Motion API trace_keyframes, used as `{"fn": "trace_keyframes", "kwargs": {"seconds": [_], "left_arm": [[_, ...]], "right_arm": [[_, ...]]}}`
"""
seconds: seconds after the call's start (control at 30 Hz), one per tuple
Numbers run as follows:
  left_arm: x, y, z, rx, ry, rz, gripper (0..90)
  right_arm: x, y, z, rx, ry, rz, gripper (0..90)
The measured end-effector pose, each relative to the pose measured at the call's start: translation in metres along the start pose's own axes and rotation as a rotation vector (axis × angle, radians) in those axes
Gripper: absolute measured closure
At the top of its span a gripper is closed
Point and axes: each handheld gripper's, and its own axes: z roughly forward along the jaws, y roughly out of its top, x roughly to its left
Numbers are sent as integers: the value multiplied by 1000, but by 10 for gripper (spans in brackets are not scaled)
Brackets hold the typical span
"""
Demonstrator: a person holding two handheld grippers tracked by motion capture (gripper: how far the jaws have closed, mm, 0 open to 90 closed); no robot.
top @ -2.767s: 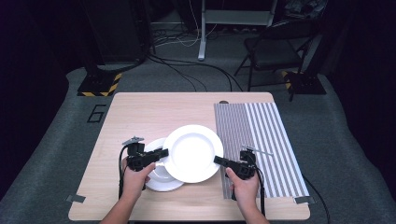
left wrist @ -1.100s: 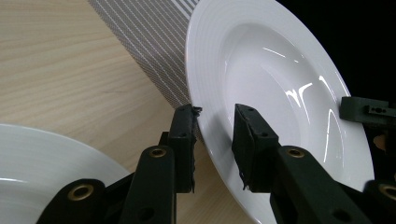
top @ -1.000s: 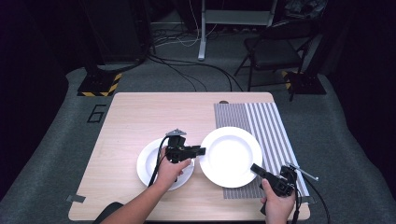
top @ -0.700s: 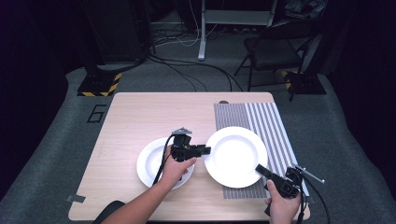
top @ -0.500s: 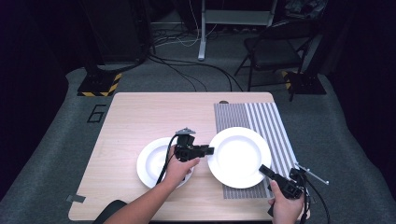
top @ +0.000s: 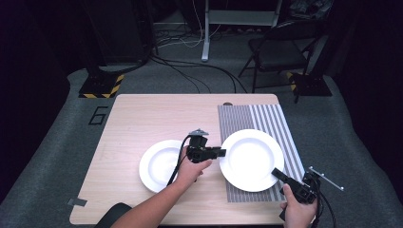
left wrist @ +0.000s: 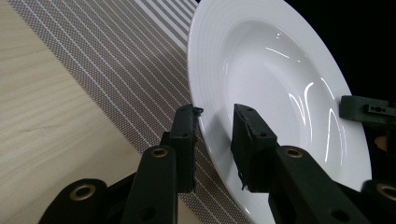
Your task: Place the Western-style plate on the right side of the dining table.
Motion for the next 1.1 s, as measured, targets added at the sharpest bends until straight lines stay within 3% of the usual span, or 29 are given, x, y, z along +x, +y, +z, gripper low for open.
{"fn": "trace_keyframes", "kwargs": {"seconds": [0.53,1.1], "left_arm": [[4,5,17,13,4,-11,712],[3,38,22,-2,25,13,714]], "right_arm": [[-6,6,2,-9,-26,-18,757],[1,28,8,-14,-4,-15,755]]}}
